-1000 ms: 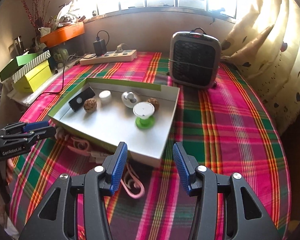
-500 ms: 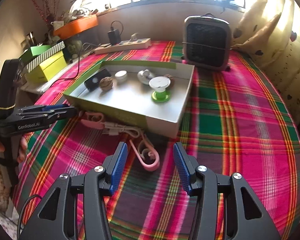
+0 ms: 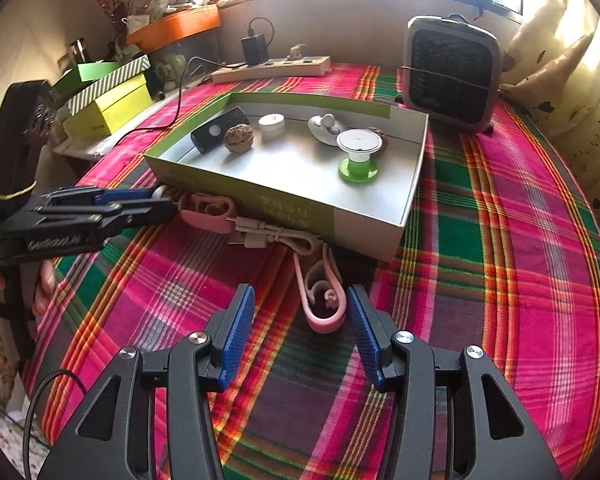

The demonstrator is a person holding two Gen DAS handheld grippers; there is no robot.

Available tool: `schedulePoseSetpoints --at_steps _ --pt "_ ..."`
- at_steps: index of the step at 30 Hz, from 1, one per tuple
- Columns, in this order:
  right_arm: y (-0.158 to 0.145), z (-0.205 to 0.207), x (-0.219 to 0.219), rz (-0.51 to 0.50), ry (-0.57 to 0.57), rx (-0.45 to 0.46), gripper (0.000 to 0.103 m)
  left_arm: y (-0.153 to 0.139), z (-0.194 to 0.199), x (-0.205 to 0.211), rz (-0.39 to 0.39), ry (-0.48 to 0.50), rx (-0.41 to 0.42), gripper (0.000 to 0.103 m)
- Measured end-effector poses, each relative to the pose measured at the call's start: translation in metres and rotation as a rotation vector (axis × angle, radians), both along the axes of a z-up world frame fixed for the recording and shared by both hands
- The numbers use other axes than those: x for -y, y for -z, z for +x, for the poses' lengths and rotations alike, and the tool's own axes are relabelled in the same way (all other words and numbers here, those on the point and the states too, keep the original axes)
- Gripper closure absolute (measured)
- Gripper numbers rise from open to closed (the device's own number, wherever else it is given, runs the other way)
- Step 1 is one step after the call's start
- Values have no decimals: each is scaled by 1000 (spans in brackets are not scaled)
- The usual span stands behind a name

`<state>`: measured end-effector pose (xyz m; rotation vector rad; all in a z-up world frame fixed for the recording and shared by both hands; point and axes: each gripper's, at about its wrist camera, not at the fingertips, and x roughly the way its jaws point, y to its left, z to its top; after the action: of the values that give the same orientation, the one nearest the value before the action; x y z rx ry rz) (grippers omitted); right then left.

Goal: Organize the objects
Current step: 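Lower the left tool onto the white egg while the right tool approaches the pink clip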

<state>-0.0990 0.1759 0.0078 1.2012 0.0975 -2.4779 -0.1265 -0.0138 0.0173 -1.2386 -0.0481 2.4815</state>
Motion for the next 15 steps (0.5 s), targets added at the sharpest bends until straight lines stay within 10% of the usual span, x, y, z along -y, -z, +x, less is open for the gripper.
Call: schedulePoseSetpoints --at_steps 15 --pt "6 -8 7 87 41 -9 54 6 -13 2 -54 4 -4 62"
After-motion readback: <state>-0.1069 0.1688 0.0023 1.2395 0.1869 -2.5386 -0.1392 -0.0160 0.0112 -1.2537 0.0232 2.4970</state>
